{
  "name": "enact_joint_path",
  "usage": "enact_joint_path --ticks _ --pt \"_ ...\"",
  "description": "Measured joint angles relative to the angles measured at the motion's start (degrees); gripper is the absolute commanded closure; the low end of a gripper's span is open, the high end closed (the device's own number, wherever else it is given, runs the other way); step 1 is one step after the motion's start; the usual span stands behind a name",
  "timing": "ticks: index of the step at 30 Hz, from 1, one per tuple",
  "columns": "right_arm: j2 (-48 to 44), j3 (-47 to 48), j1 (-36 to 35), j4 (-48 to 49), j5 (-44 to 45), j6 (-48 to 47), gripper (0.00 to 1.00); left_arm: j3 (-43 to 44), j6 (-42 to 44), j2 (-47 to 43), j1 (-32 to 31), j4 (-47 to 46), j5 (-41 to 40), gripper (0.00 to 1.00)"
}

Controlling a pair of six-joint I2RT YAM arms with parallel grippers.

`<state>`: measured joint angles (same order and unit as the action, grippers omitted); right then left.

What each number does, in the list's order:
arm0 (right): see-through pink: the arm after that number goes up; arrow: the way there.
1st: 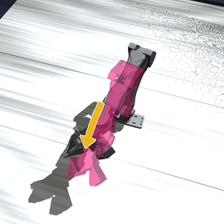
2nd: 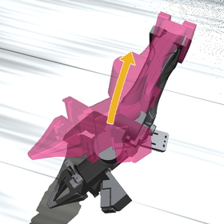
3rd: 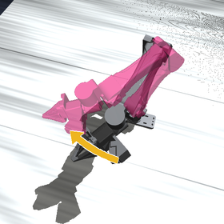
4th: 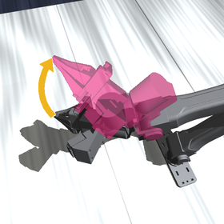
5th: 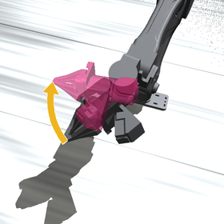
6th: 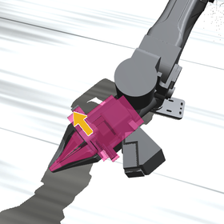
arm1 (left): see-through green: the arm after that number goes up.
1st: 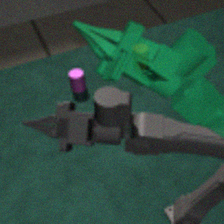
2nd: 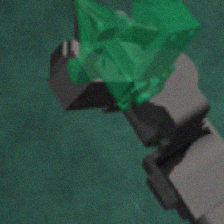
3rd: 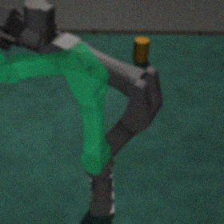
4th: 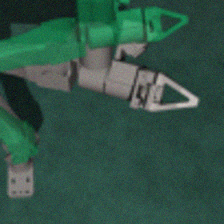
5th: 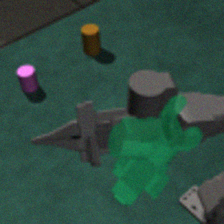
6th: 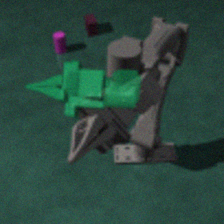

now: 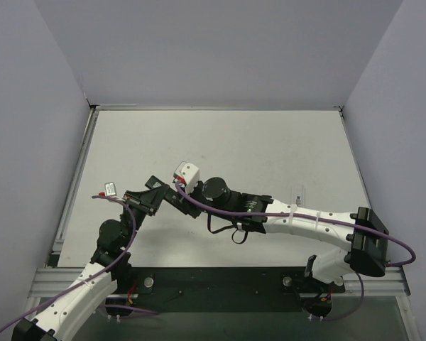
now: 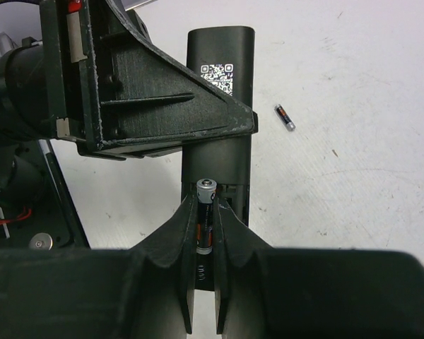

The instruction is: Load the batteries into the remote control

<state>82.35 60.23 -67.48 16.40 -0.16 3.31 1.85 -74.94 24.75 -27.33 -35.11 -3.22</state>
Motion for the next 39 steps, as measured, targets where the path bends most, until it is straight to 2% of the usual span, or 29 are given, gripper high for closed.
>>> enact_joint_path --ticks 19,27,39 --pt "1.88 3.02 0.02 -5.31 -1.09 0.42 1.00 0.00 -1.55 0.00 0.00 1.55 -0.66 1.00" --pt "1.88 3.17 0.02 -5.81 -1.07 1.53 0.89 0.00 -2.16 0.02 0.00 1.70 -0.63 1.00" --pt "2.71 4.72 0.02 -8.09 -1.09 3.80 0.86 0.00 -2.47 0.07 0.00 1.95 -0.63 1.00"
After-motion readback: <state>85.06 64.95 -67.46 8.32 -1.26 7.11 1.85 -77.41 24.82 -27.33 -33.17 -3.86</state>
